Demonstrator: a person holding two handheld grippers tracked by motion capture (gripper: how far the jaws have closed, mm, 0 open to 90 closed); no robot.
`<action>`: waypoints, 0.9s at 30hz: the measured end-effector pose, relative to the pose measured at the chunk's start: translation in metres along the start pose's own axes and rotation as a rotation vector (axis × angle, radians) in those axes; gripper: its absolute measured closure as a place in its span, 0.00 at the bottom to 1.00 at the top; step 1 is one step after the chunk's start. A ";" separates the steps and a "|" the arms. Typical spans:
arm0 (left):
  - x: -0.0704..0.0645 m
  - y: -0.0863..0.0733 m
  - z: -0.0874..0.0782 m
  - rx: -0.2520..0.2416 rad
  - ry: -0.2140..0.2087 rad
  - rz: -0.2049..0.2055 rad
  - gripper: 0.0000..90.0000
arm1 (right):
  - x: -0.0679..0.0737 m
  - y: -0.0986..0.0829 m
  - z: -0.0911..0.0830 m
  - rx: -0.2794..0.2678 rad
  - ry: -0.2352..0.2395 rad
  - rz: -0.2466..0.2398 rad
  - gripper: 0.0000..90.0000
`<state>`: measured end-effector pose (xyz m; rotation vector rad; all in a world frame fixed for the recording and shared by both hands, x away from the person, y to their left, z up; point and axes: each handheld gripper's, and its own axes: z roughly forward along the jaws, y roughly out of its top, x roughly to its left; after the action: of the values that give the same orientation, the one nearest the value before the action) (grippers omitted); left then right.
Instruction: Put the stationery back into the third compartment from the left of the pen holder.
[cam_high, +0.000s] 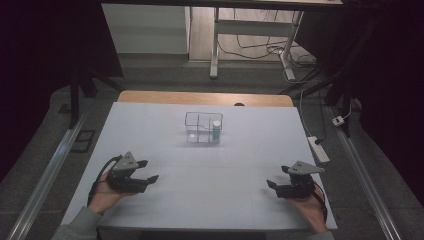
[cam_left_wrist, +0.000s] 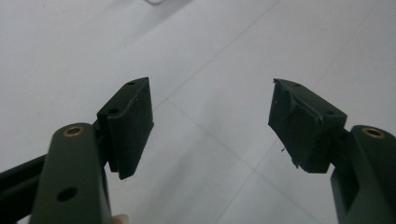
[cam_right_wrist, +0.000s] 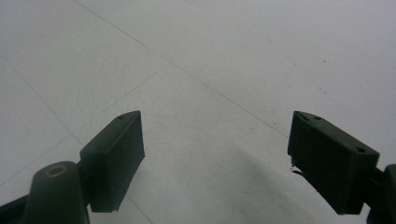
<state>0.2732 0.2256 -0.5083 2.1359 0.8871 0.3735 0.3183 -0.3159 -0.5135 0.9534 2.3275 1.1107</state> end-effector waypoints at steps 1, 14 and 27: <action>0.000 -0.003 0.000 0.003 -0.003 -0.004 0.33 | 0.000 0.000 0.000 0.002 -0.001 -0.002 0.20; 0.001 -0.014 -0.002 0.004 0.017 0.003 0.33 | 0.003 -0.001 0.000 0.001 0.014 -0.012 0.20; 0.003 -0.014 -0.002 -0.013 0.007 -0.017 0.32 | 0.005 -0.001 0.001 0.000 0.015 -0.027 0.20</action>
<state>0.2676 0.2346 -0.5179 2.1147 0.9046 0.3776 0.3152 -0.3123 -0.5154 0.9140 2.3457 1.1105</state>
